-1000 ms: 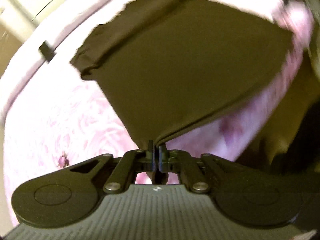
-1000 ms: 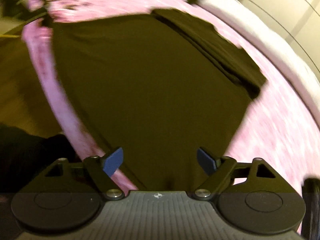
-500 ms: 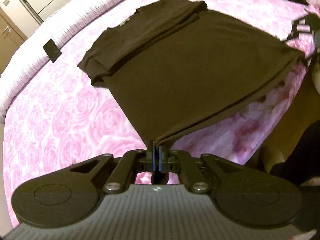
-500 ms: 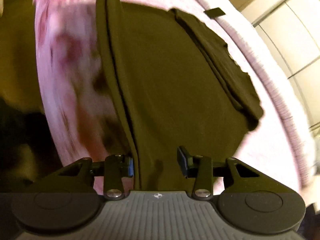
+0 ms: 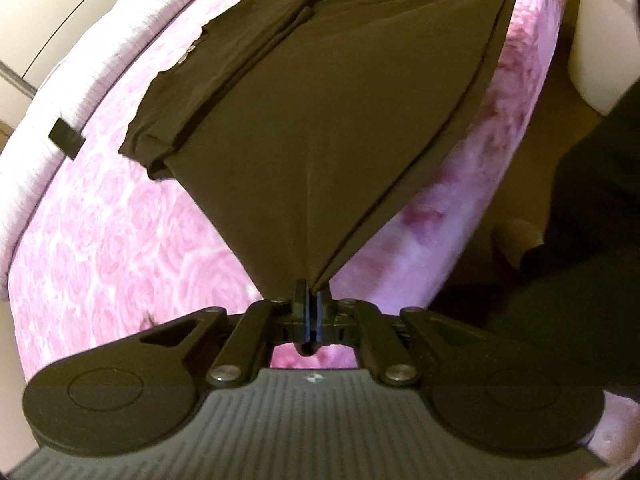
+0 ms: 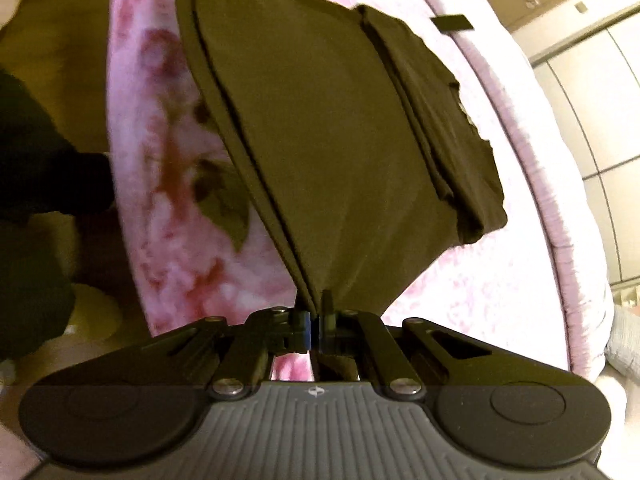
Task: Fold clothes
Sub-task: 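Grasp the shirt hem with the left gripper and fold it up toward the collar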
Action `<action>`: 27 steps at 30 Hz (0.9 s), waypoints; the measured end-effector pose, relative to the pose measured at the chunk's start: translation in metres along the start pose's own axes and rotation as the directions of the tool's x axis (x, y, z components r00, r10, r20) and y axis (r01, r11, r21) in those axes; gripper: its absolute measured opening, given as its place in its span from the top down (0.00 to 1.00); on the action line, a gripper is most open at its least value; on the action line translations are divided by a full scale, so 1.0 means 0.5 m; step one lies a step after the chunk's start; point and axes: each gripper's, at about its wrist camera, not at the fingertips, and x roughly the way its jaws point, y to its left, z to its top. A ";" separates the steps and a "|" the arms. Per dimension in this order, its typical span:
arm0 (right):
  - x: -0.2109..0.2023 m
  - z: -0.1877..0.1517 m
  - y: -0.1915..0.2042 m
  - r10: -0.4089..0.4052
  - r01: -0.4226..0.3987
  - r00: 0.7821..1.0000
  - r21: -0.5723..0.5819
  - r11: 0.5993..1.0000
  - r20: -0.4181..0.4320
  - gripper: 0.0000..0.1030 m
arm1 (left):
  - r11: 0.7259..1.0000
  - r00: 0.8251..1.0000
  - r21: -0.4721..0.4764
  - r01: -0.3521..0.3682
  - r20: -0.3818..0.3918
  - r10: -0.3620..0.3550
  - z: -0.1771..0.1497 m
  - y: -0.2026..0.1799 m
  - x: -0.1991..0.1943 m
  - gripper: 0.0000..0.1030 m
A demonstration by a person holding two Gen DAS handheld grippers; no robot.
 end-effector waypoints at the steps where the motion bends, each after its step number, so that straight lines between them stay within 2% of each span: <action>1: -0.017 0.002 0.001 0.016 -0.016 1.000 0.000 1.000 -0.001 0.99 | 1.000 1.000 -0.012 0.006 -0.009 -0.006 -0.004 -0.008 -0.015 0.99; 5: -0.094 0.001 0.013 0.106 -0.106 0.994 -0.002 0.994 0.000 0.99 | 0.999 0.997 -0.031 0.042 -0.060 -0.043 -0.020 -0.056 -0.068 0.99; 8: -0.140 -0.019 0.040 0.186 -0.187 0.982 -0.017 0.982 -0.013 0.99 | 0.997 0.995 -0.040 0.061 -0.082 -0.064 -0.015 -0.077 -0.095 0.99; 11: -0.169 -0.026 0.025 0.208 -0.208 0.978 -0.015 0.978 -0.019 0.99 | 0.999 0.998 -0.044 0.021 -0.063 -0.024 0.023 -0.040 -0.099 0.99; 14: -0.169 -0.005 -0.038 0.167 -0.167 0.986 -0.042 0.985 0.005 0.99 | 0.997 0.999 -0.061 -0.039 -0.013 0.038 0.092 0.058 -0.075 0.98; 18: -0.112 0.064 -0.194 0.065 -0.062 0.997 -0.056 0.996 0.052 0.99 | 0.992 0.993 -0.067 -0.104 0.049 0.108 0.204 0.226 0.010 0.98; 20: -0.062 0.111 -0.276 0.023 -0.020 0.998 -0.049 0.999 0.061 0.99 | 0.991 0.992 -0.088 -0.102 0.066 0.108 0.262 0.319 0.083 0.98; 24: 0.081 0.196 -0.438 0.015 -0.016 0.999 0.021 1.000 0.040 0.99 | 0.993 0.995 -0.098 -0.062 0.069 0.068 0.363 0.470 0.258 0.98; 27: 0.208 0.247 -0.535 0.062 -0.061 0.998 0.129 0.990 0.001 0.99 | 0.996 0.999 -0.090 -0.006 0.053 0.011 0.404 0.556 0.386 0.98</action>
